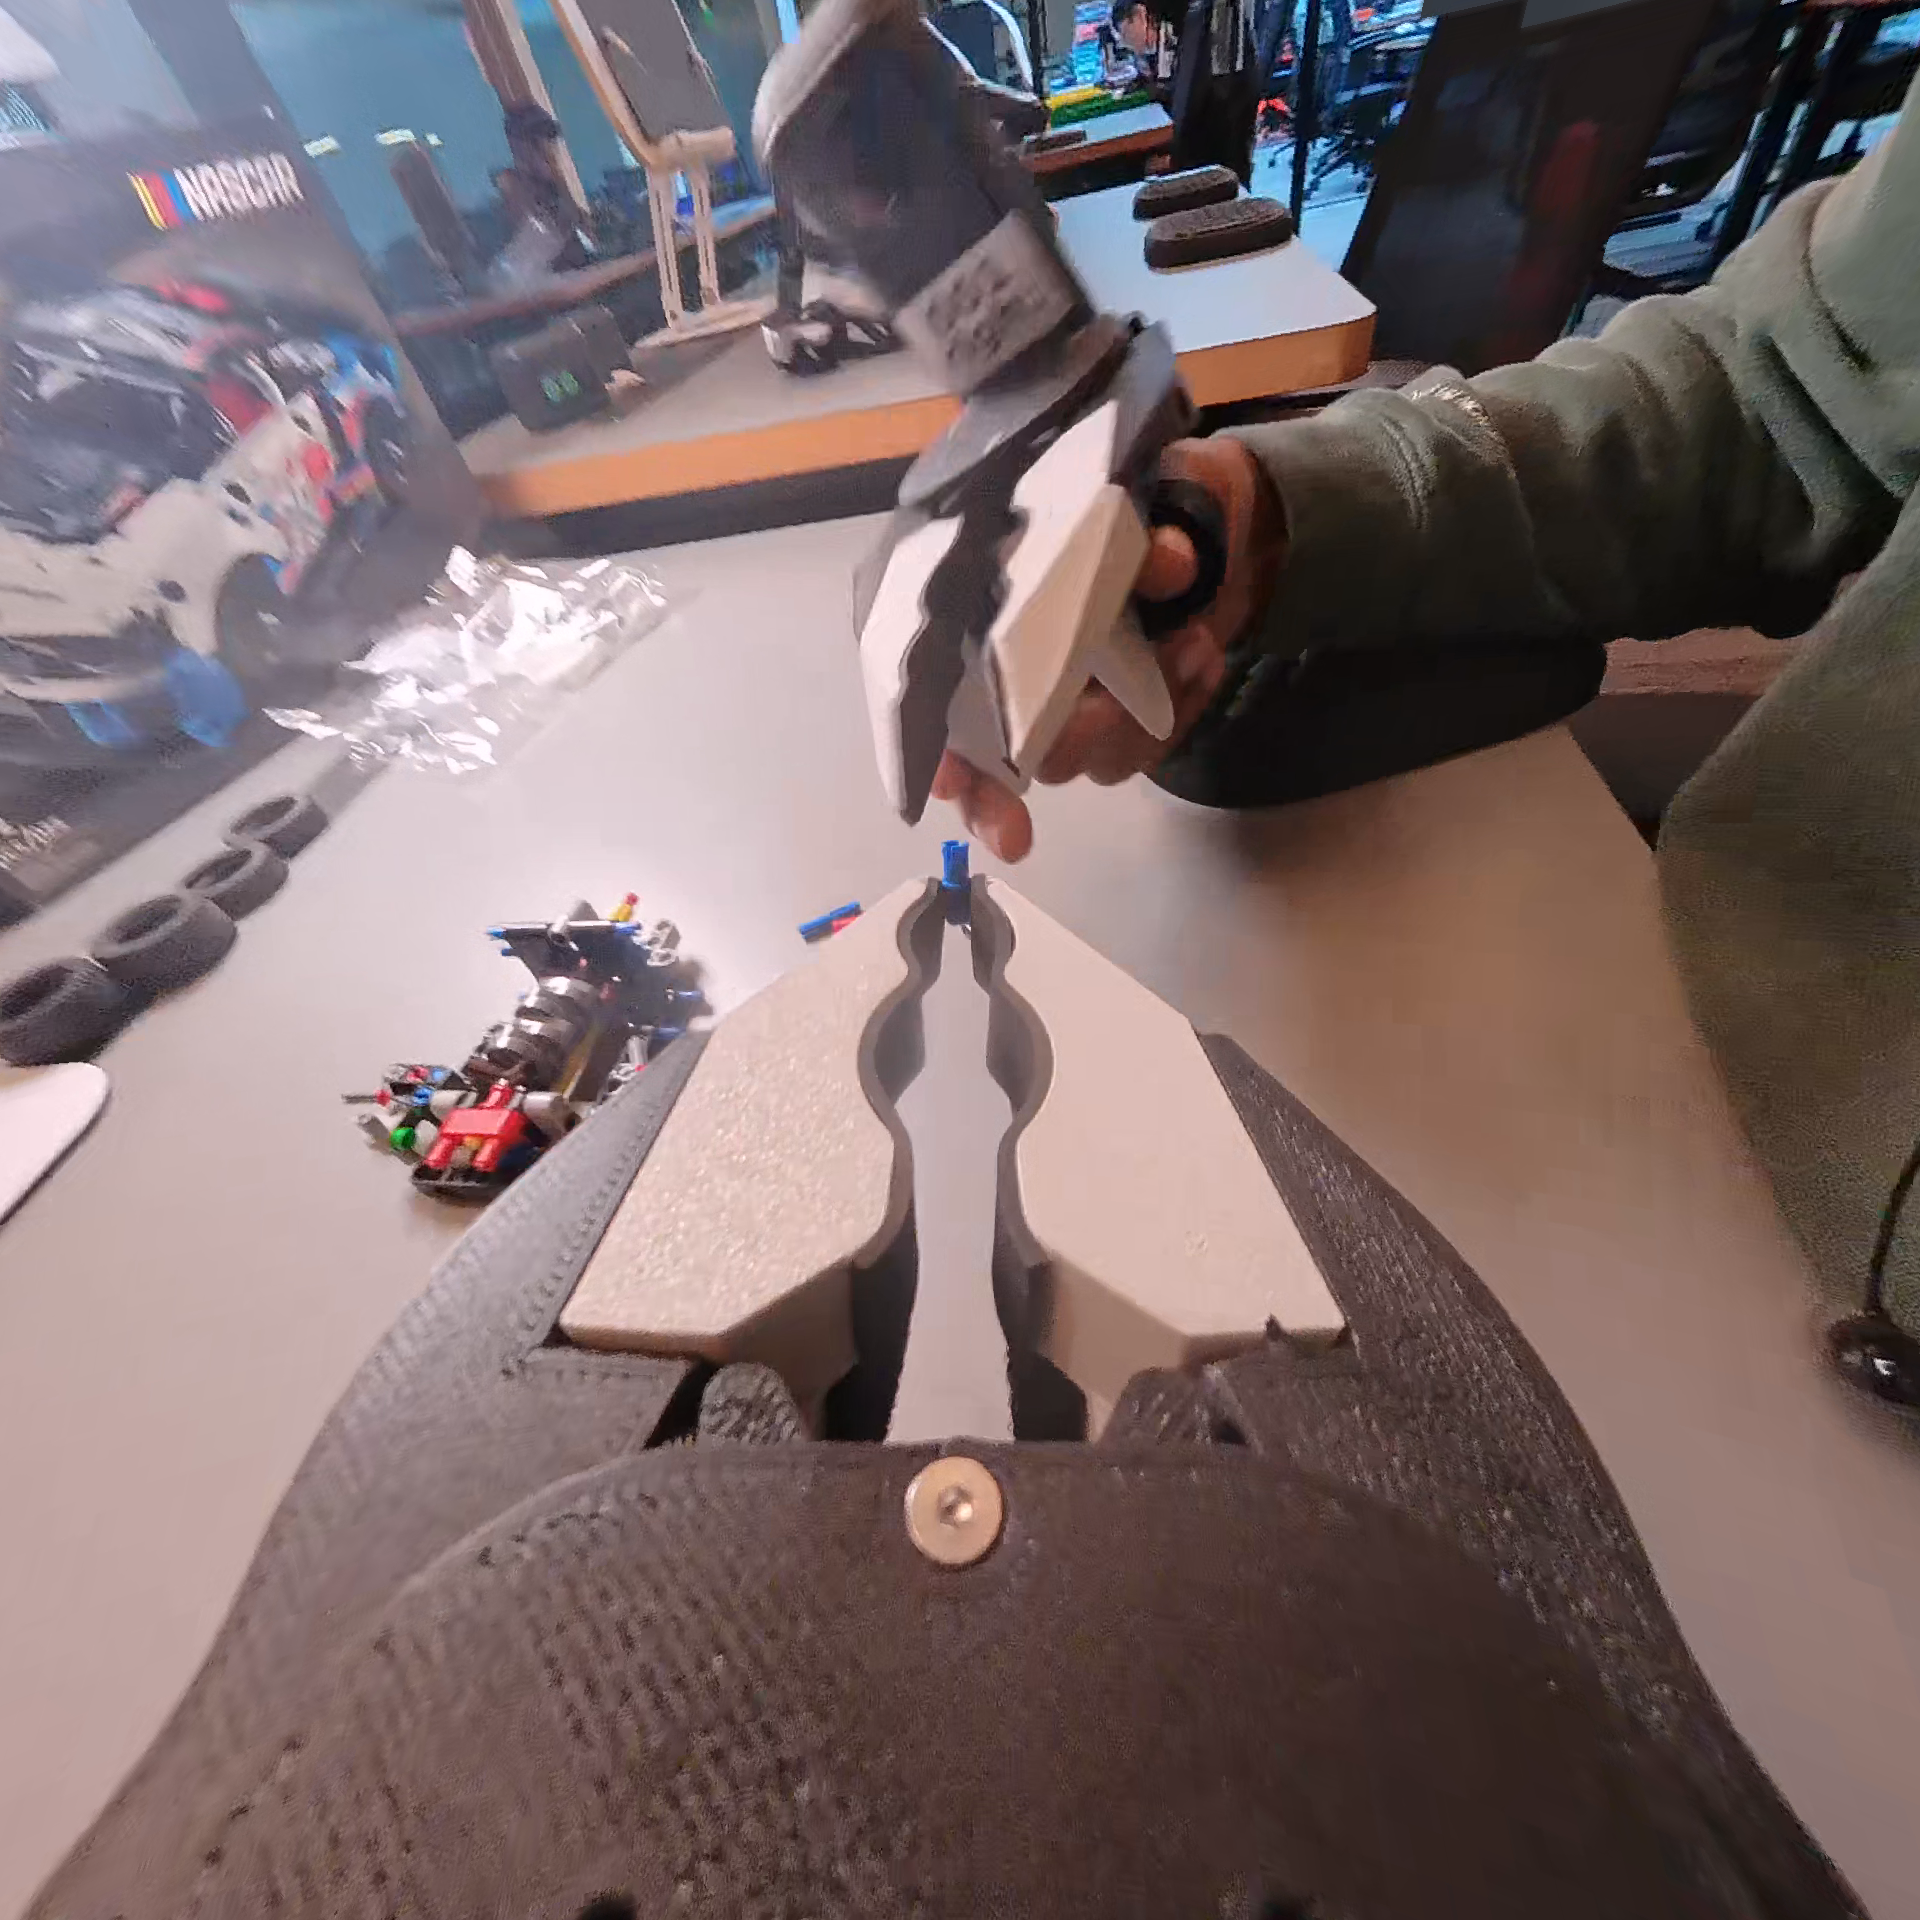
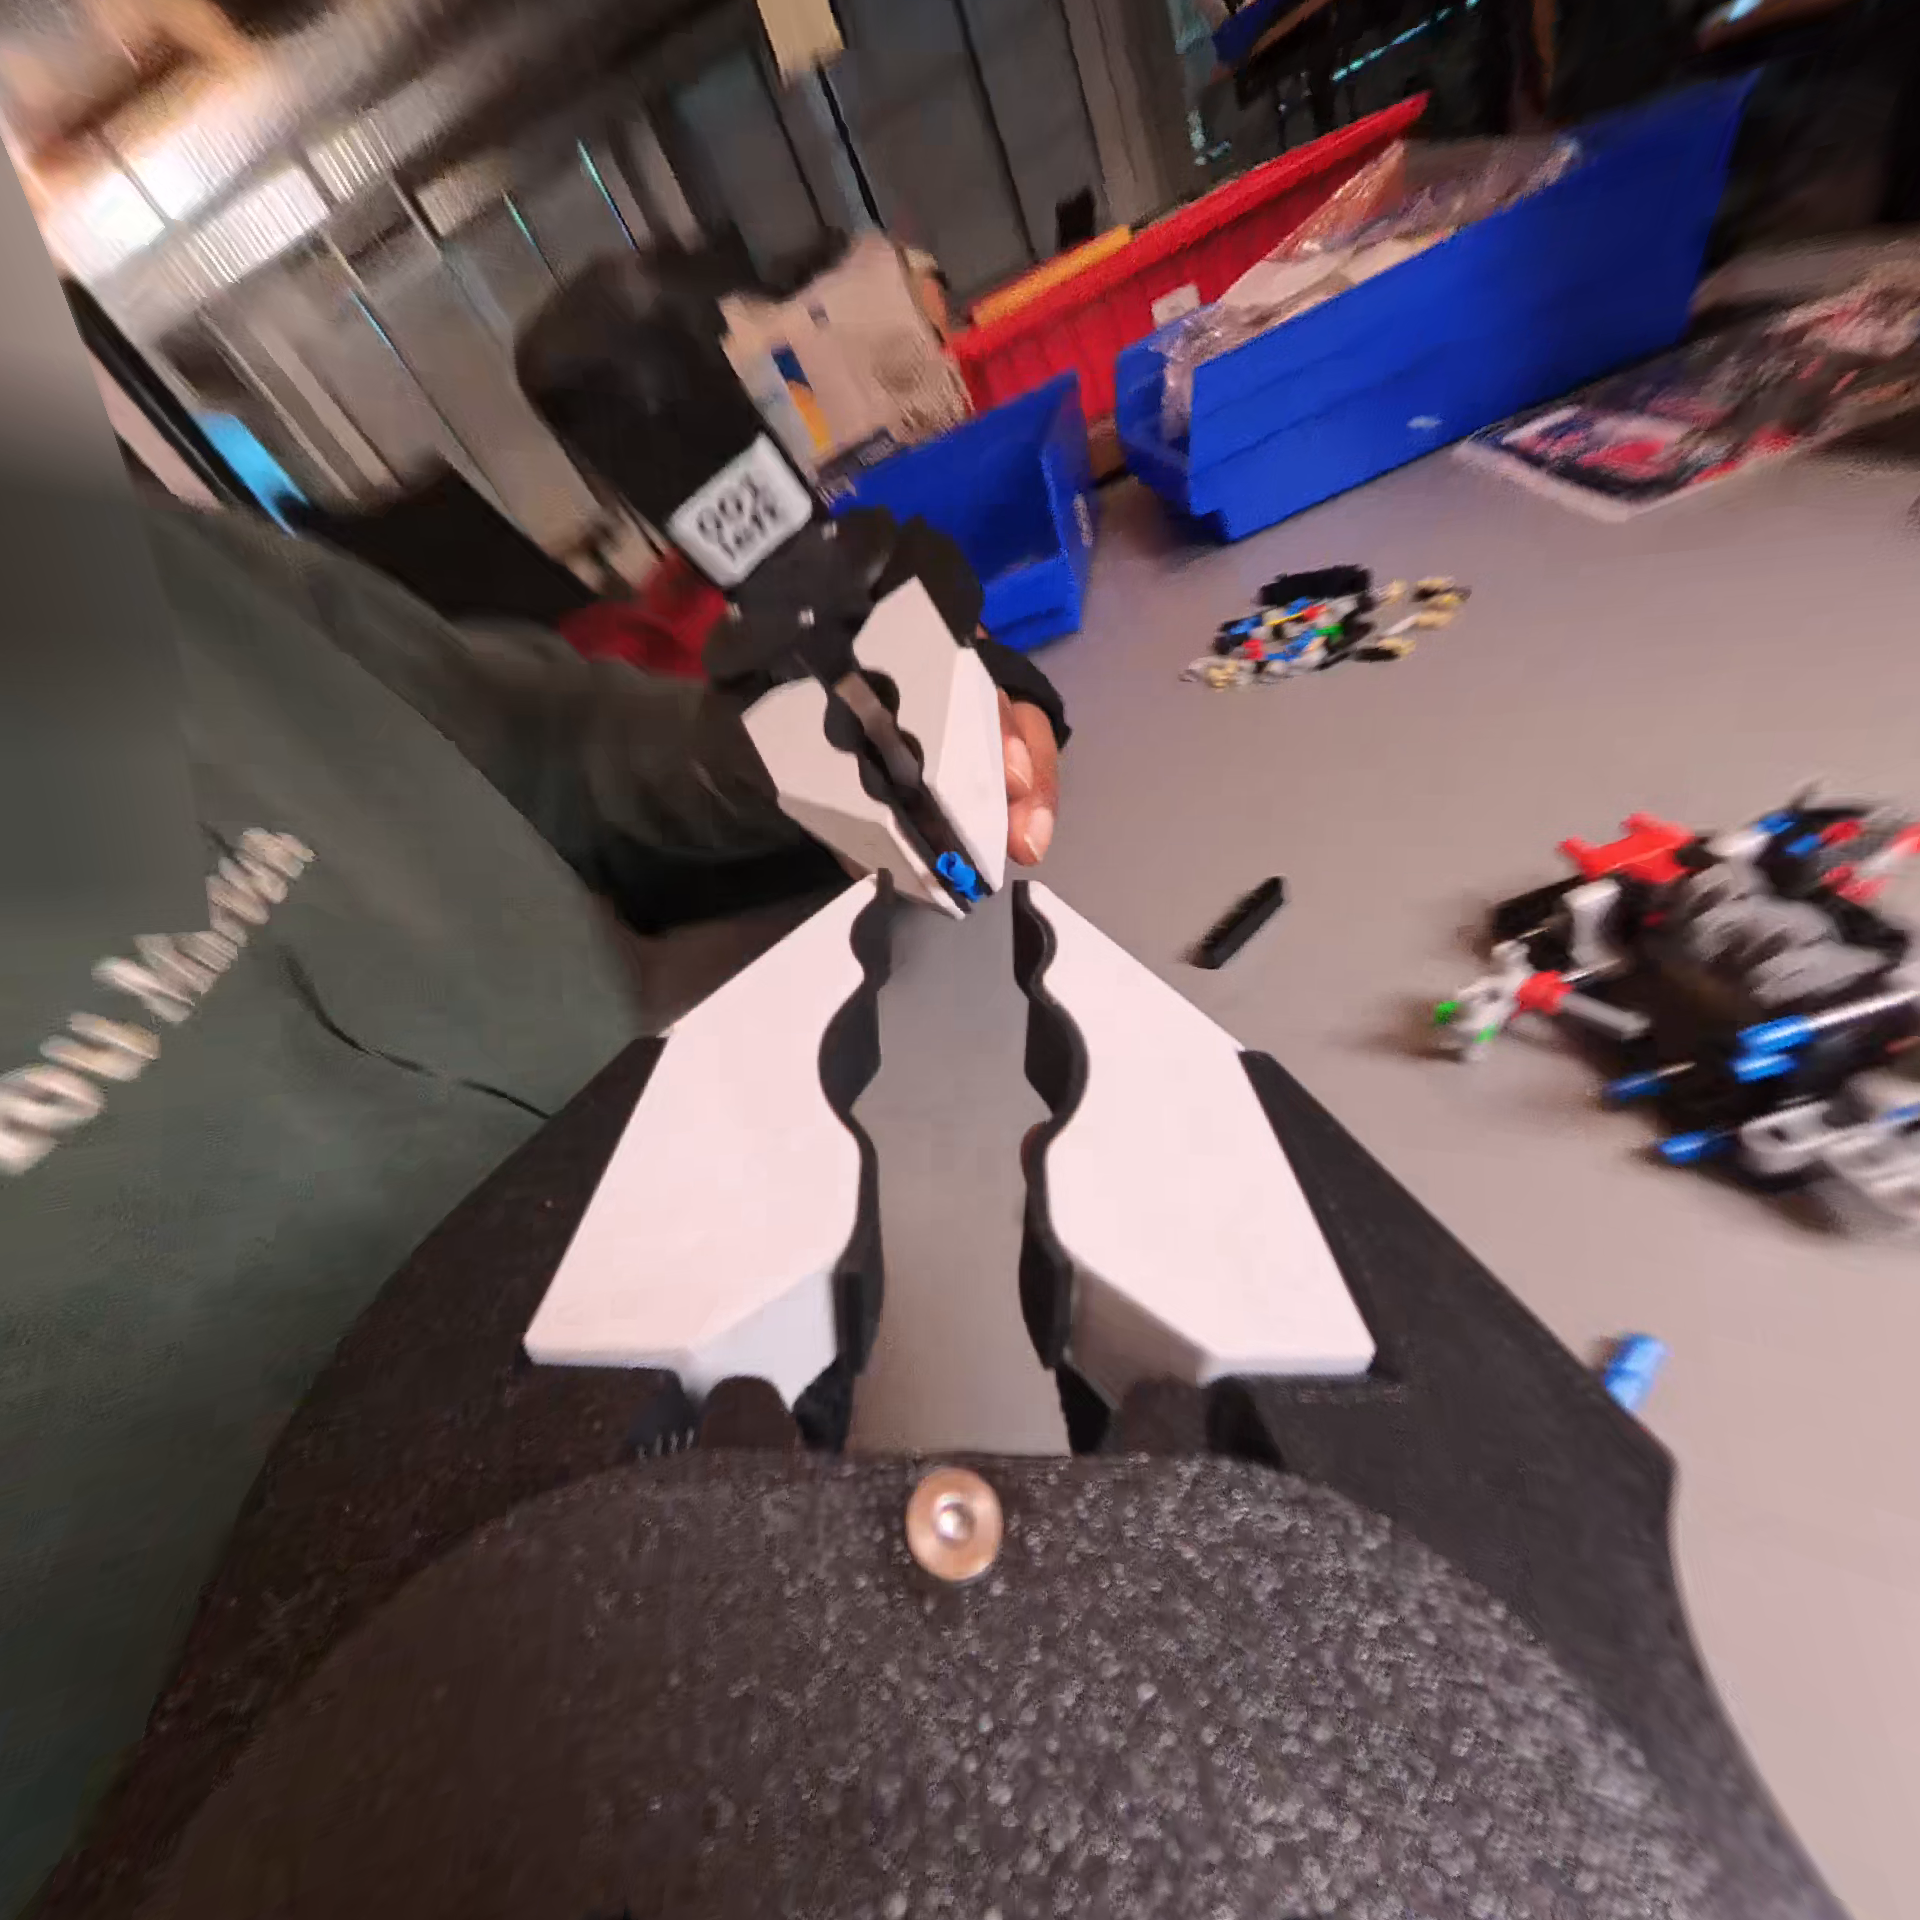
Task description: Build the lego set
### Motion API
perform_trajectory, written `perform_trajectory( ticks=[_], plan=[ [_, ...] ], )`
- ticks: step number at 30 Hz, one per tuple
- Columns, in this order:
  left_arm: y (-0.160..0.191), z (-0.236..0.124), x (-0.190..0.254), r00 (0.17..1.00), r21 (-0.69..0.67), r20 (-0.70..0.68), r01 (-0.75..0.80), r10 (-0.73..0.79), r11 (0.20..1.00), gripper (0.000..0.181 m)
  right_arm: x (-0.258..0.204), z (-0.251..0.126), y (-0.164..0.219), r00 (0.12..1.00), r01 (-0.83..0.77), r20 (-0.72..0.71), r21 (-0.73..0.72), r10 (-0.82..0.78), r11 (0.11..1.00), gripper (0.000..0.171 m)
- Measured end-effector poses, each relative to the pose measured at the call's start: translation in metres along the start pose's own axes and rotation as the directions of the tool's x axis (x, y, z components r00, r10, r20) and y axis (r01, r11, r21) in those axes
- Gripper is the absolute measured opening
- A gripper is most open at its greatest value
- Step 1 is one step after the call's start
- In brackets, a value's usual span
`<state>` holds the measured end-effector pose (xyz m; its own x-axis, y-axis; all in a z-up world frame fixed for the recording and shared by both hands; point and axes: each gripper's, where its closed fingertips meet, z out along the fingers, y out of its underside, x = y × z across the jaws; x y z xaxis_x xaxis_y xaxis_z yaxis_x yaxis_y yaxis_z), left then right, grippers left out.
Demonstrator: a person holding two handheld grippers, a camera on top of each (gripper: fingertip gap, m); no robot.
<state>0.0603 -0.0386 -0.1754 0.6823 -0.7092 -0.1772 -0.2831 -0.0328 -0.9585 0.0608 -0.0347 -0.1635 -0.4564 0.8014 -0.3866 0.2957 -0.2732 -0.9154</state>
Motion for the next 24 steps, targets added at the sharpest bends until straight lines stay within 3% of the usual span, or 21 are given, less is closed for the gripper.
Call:
perform_trajectory(
  ticks=[3,24],
  plan=[
    [0.005,0.003,0.0,1.0,-0.026,-0.01,0.017,-0.018,1.0,0.002,0.005,0.006,0.008,0.974,0.191,-0.108,-0.091,-0.201,0.977,0.012],
    [0.021,0.01,0.006,1.0,-0.111,-0.017,-0.026,0.024,0.994,0.003,0.007,0.013,0.025,0.968,0.211,-0.101,-0.184,-0.232,0.96,0.002]
  ],
)
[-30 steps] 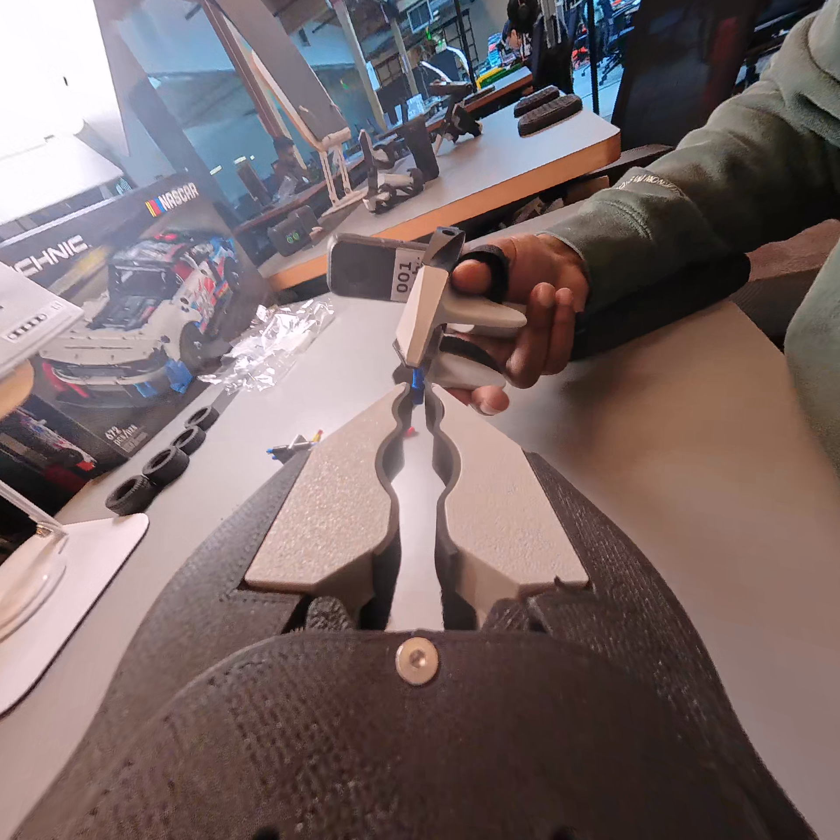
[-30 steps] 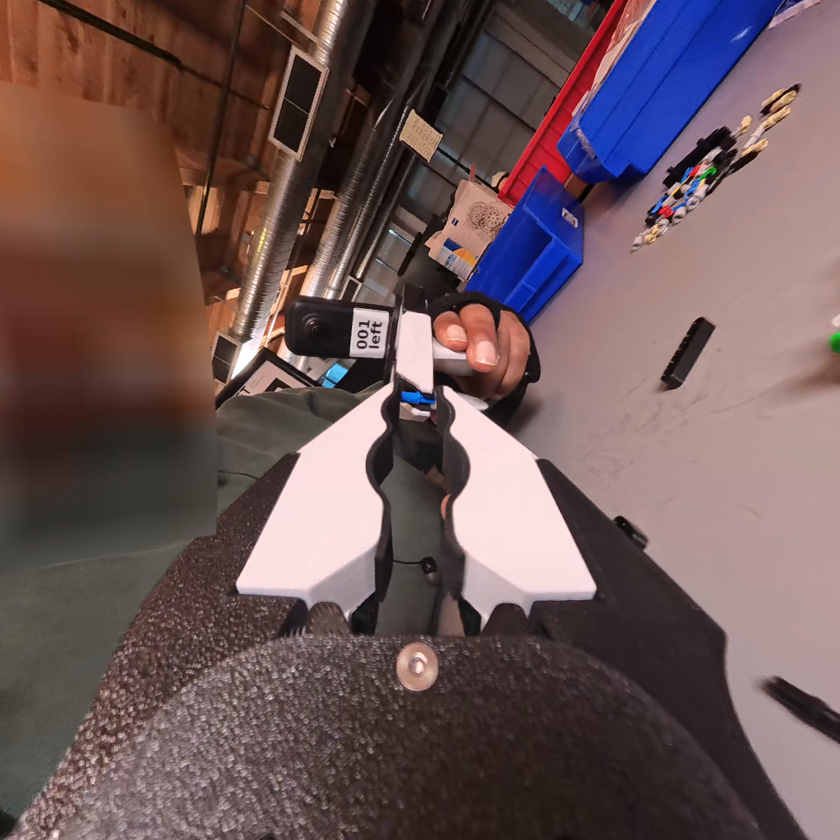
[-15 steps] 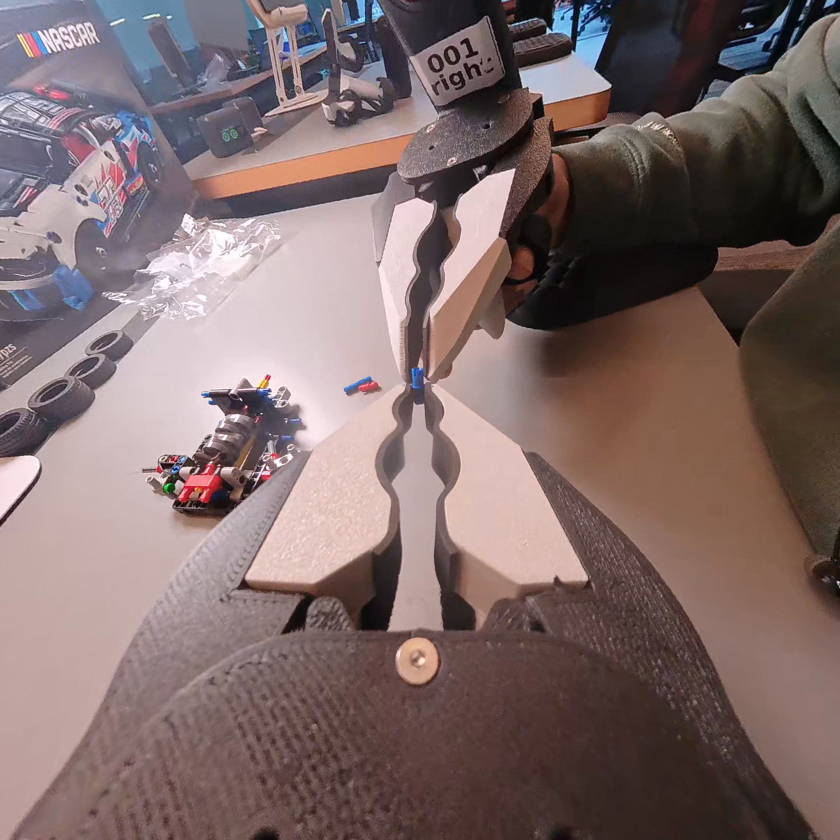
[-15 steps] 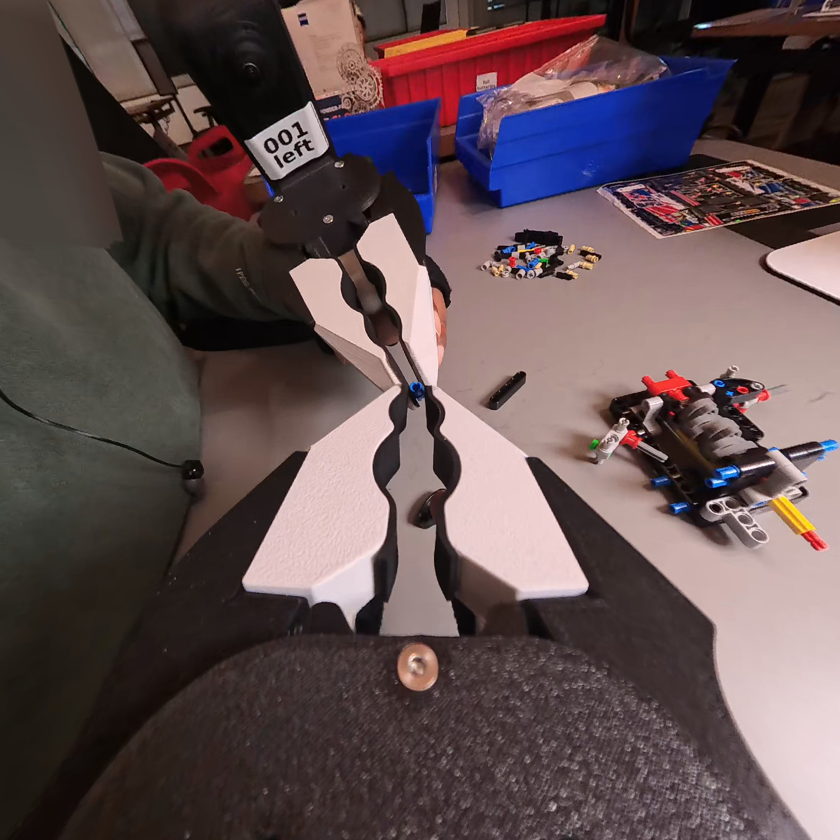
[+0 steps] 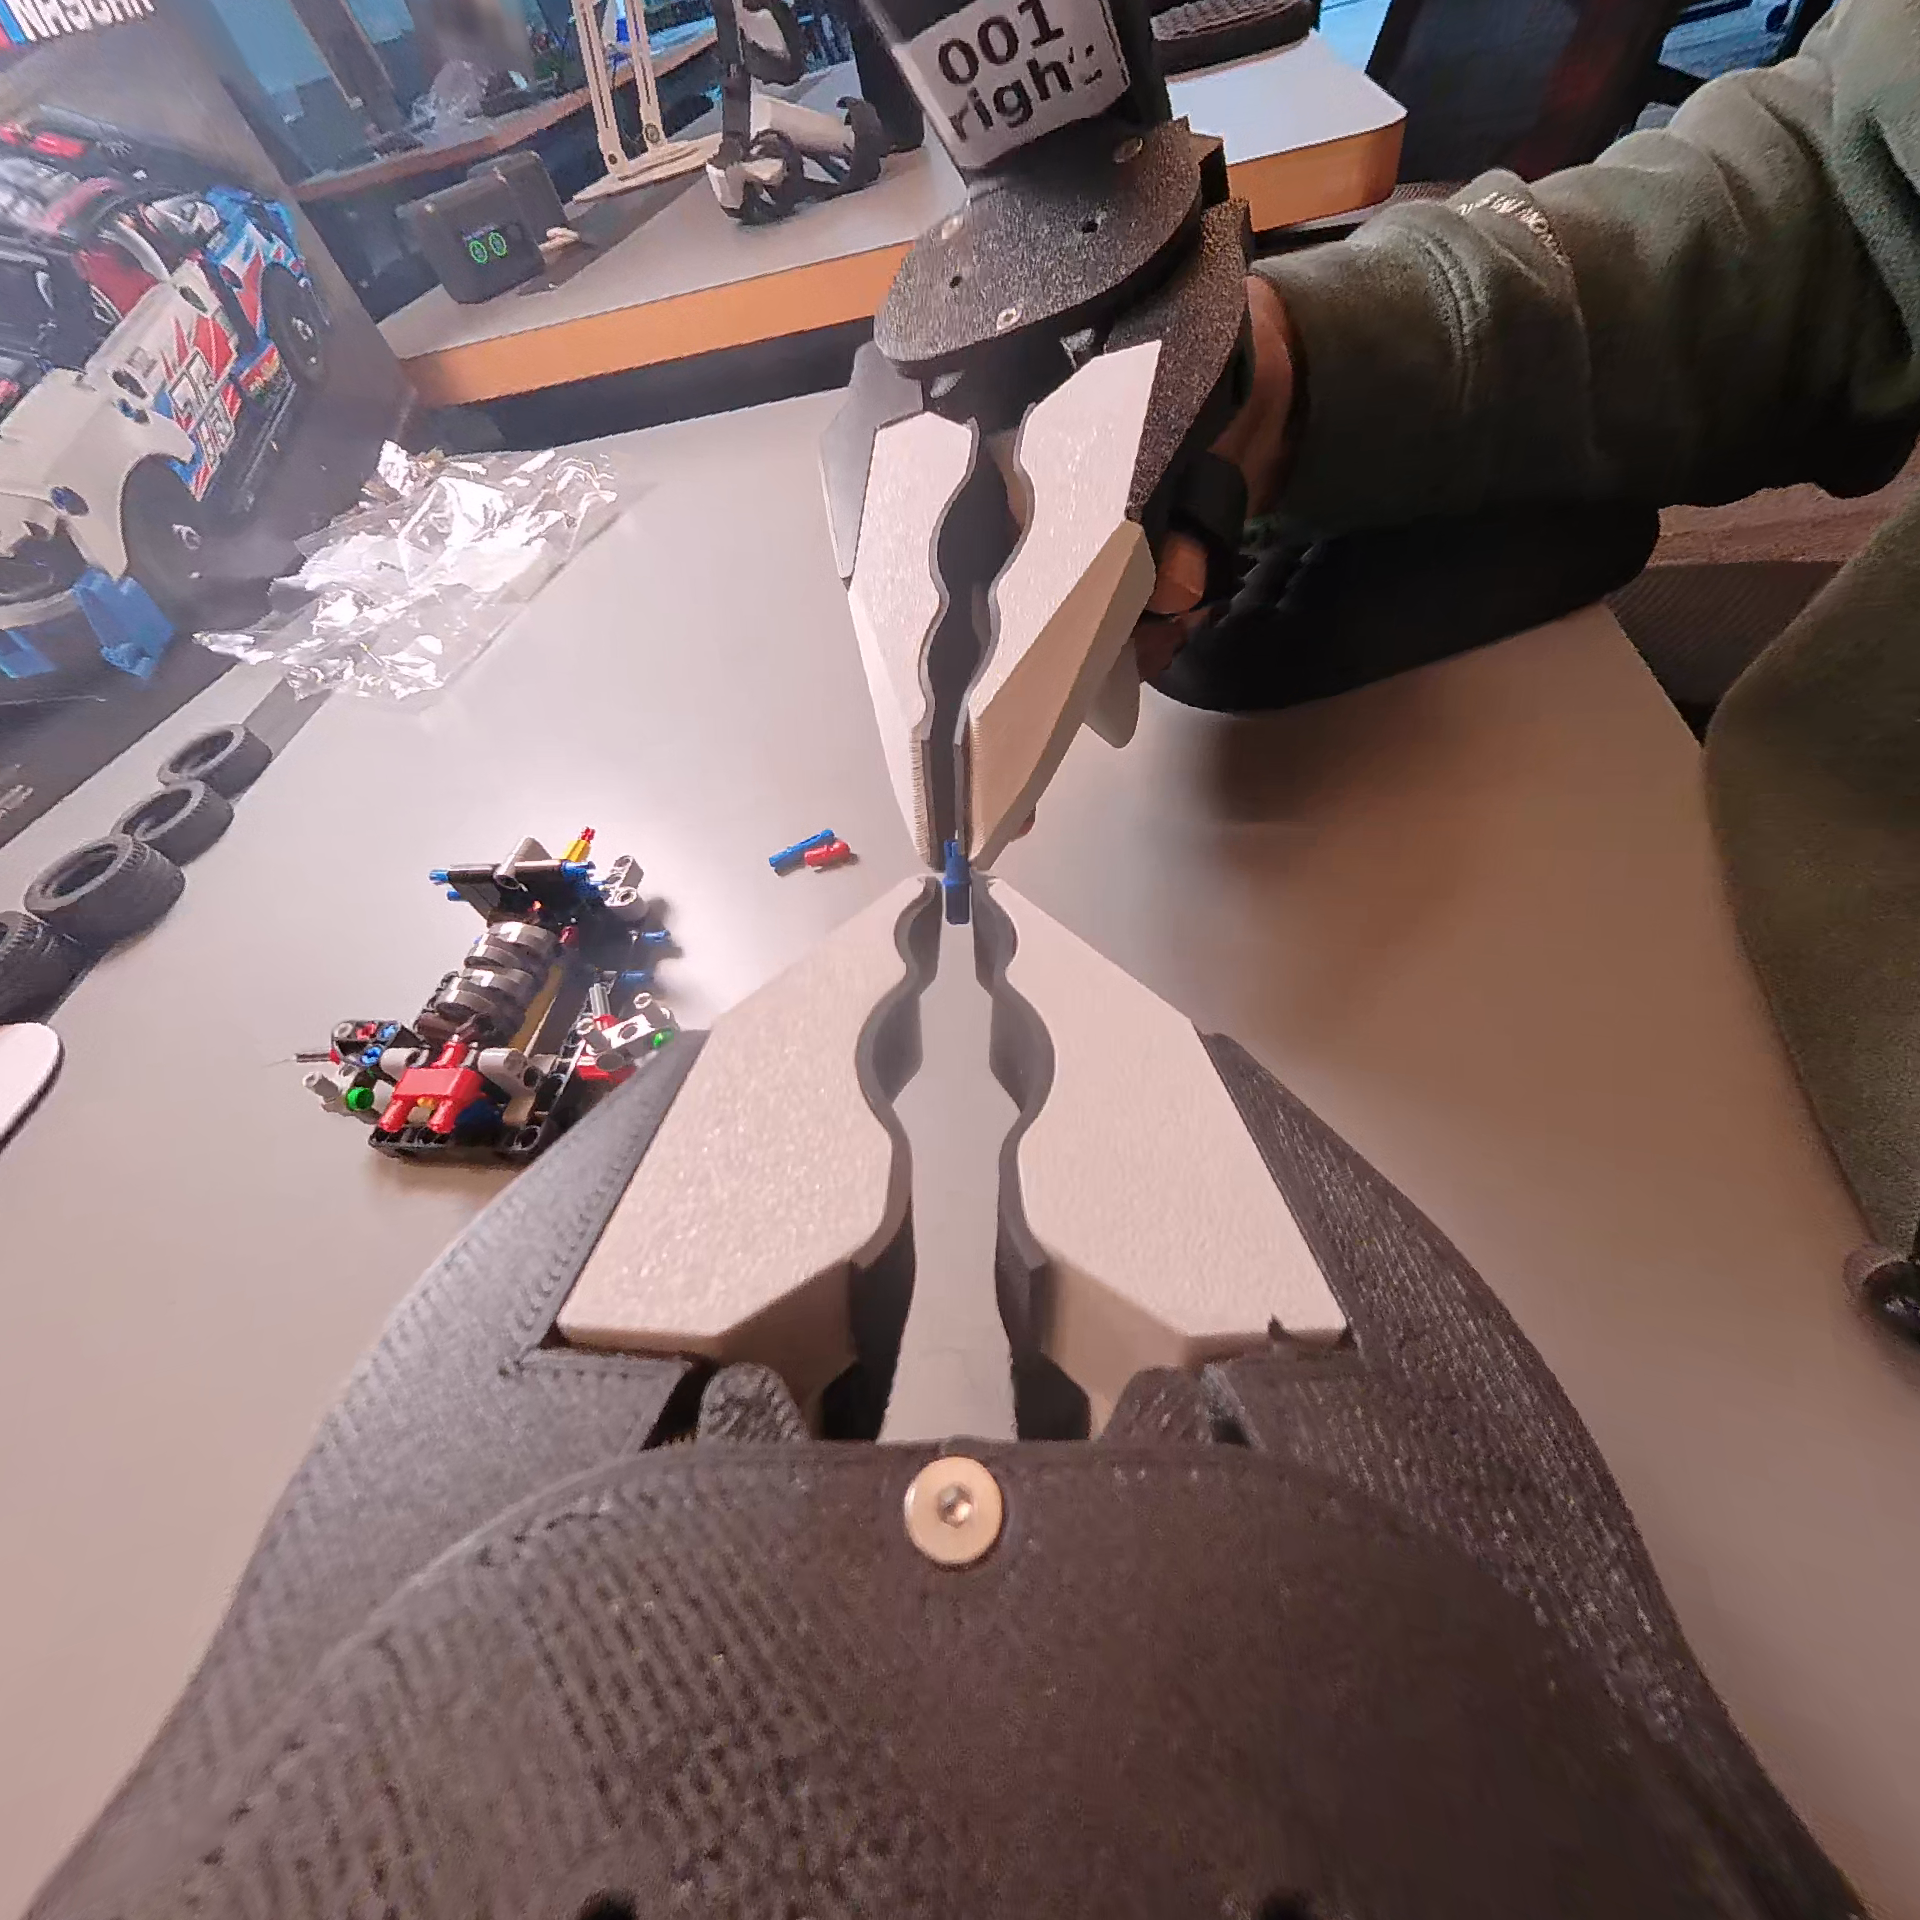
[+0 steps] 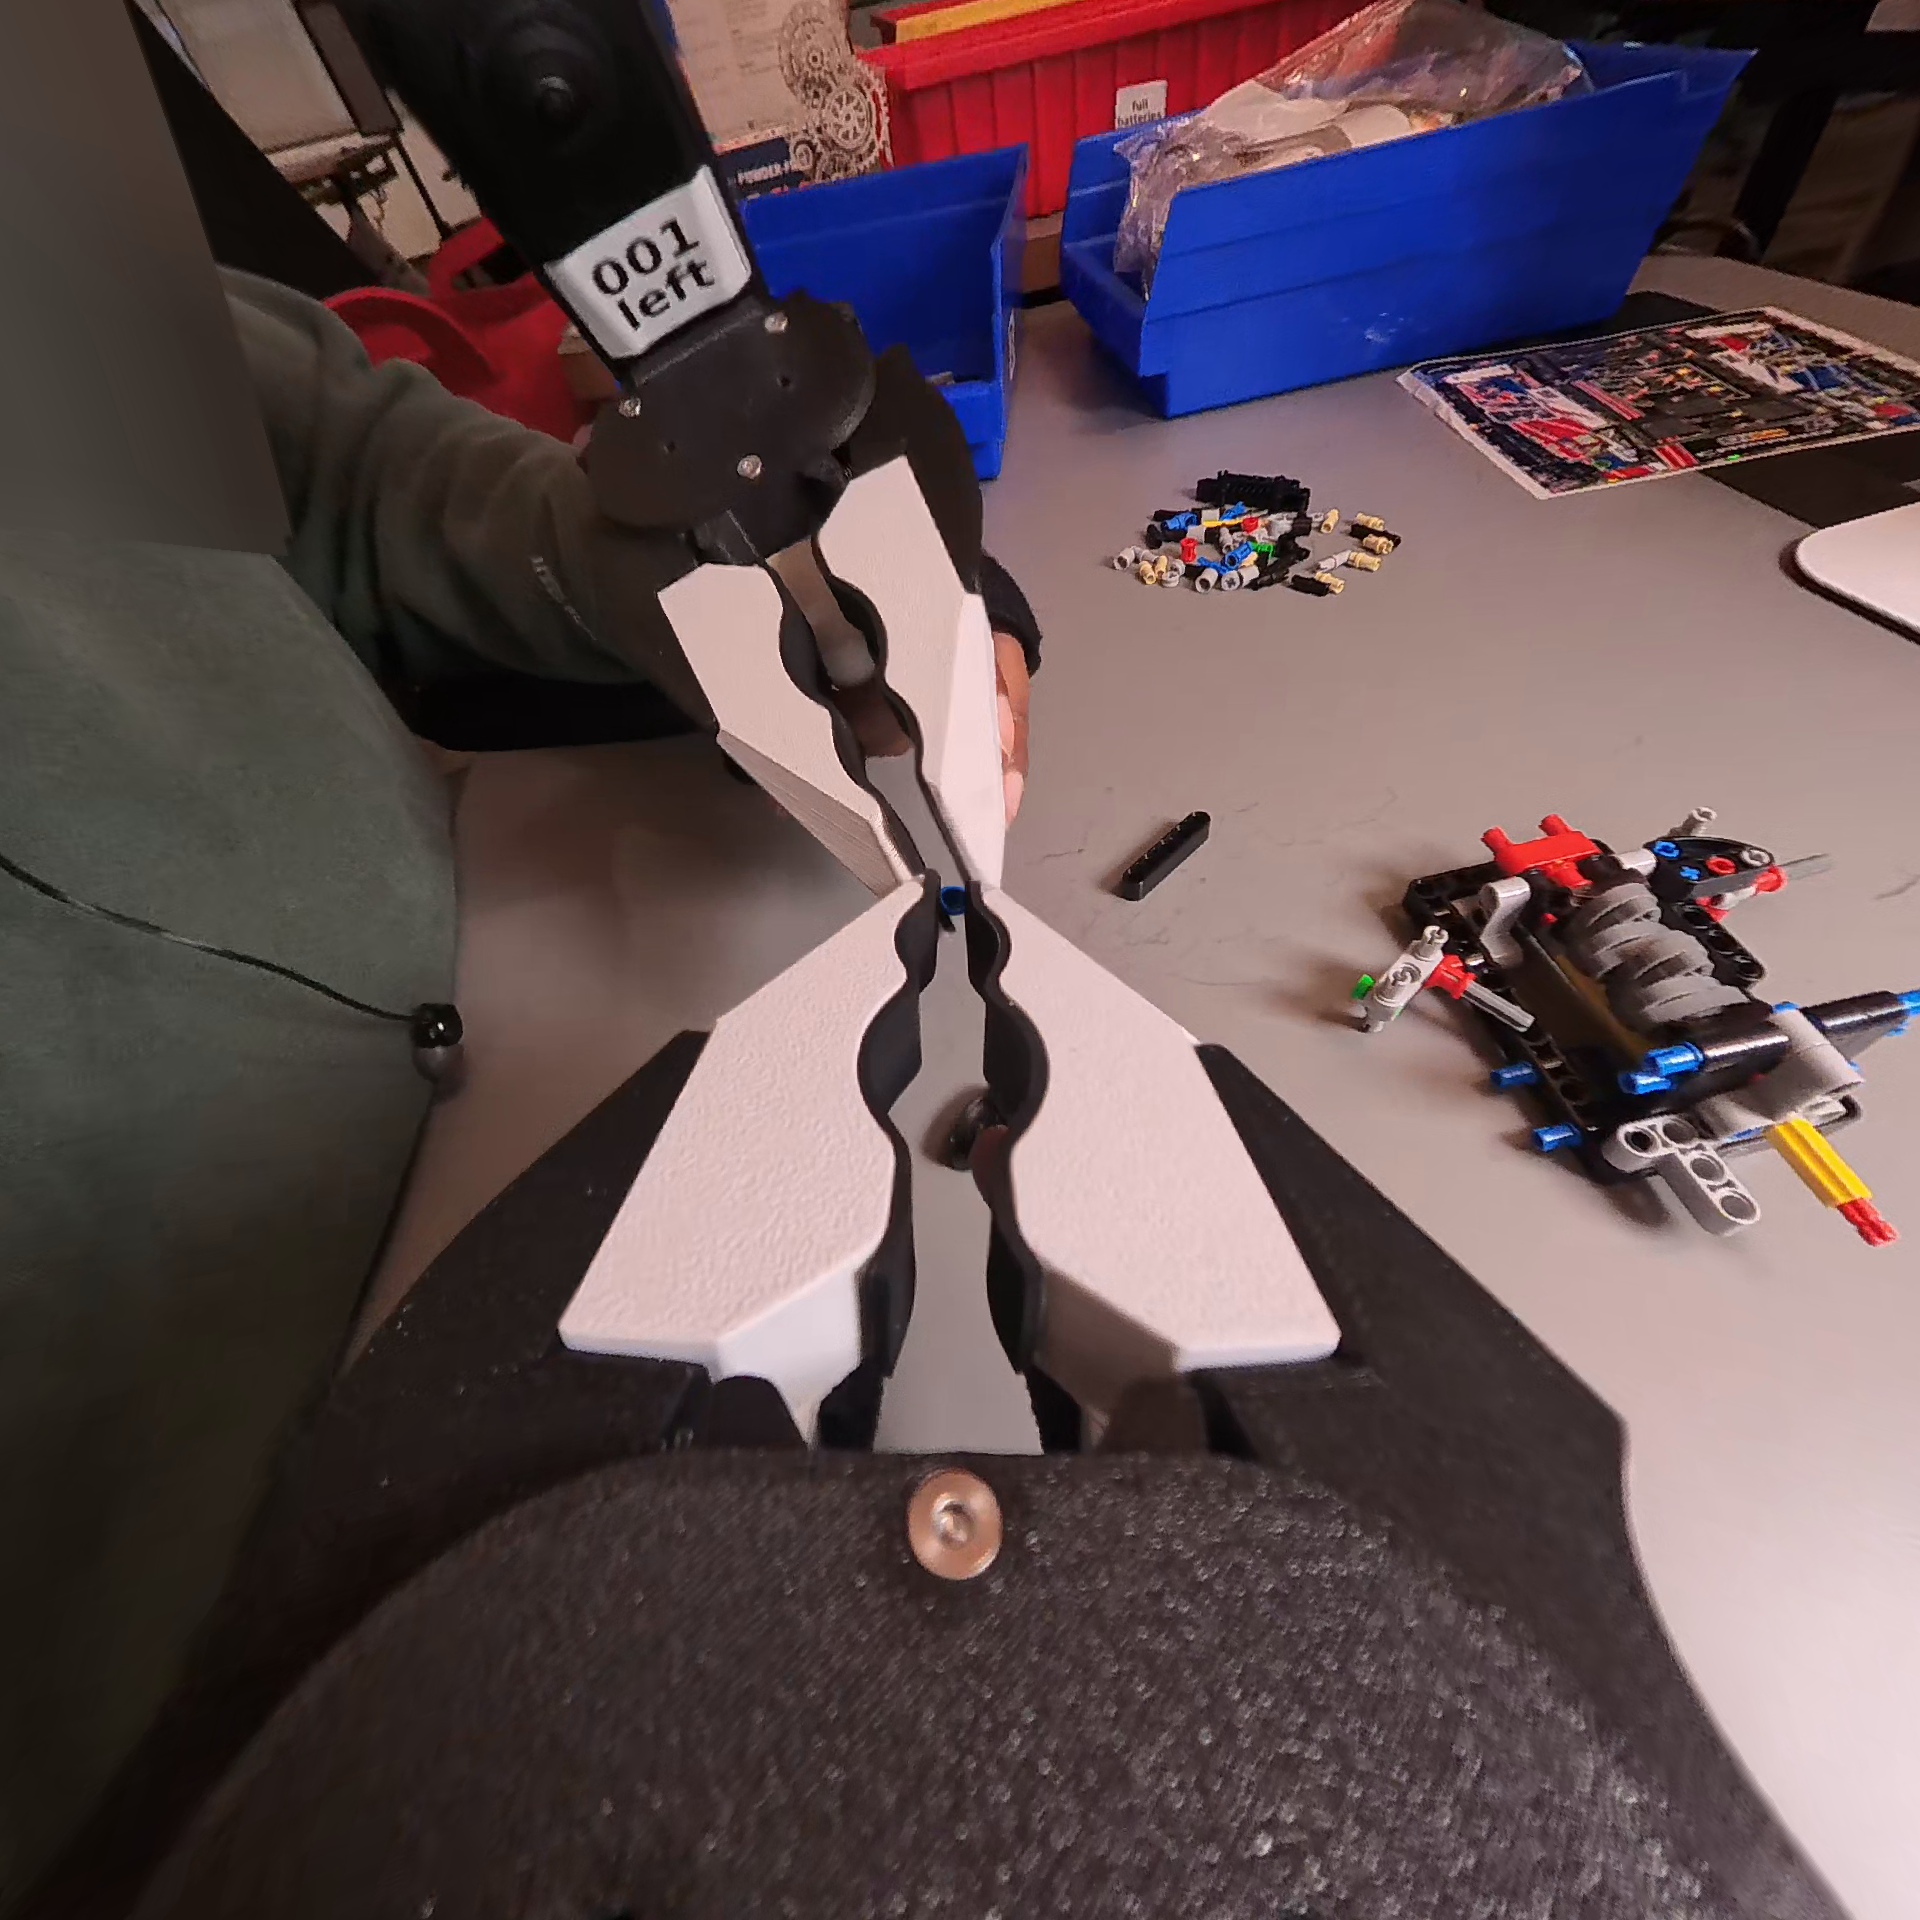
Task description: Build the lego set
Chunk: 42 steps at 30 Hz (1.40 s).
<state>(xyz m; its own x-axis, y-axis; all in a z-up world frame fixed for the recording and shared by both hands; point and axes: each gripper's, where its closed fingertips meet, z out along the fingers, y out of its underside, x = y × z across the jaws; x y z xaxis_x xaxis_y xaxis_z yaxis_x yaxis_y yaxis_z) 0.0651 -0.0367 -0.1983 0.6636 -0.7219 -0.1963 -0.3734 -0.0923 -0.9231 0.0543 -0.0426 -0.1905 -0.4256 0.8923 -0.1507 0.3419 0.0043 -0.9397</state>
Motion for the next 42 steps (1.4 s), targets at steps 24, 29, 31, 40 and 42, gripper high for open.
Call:
perform_trajectory(
  ticks=[24,29,31,40,42],
  plan=[
    [0.062,0.031,0.019,0.985,-0.352,-0.116,0.081,-0.13,0.933,0.022,0.013,0.009,0.063,0.986,0.162,0.095,-0.424,-0.135,0.891,0.002],
    [0.062,0.032,0.02,0.986,-0.346,-0.121,0.07,-0.118,0.936,0.019,0.014,0.009,0.064,0.979,0.2,0.122,-0.497,-0.161,0.844,0.001],
    [0.062,0.032,0.02,0.985,-0.344,-0.123,0.069,-0.118,0.936,0.019,0.014,0.009,0.064,0.976,0.217,0.141,-0.527,-0.167,0.822,0.001],
    [0.063,0.031,0.02,0.988,-0.339,-0.118,0.055,-0.1,0.939,0.018,0.013,0.009,0.064,0.961,0.277,0.201,-0.64,-0.192,0.716,0.001],
    [0.063,0.03,0.02,0.989,-0.338,-0.117,0.05,-0.095,0.94,0.018,0.013,0.009,0.065,0.957,0.289,0.213,-0.656,-0.196,0.698,0.001]
  ],
)
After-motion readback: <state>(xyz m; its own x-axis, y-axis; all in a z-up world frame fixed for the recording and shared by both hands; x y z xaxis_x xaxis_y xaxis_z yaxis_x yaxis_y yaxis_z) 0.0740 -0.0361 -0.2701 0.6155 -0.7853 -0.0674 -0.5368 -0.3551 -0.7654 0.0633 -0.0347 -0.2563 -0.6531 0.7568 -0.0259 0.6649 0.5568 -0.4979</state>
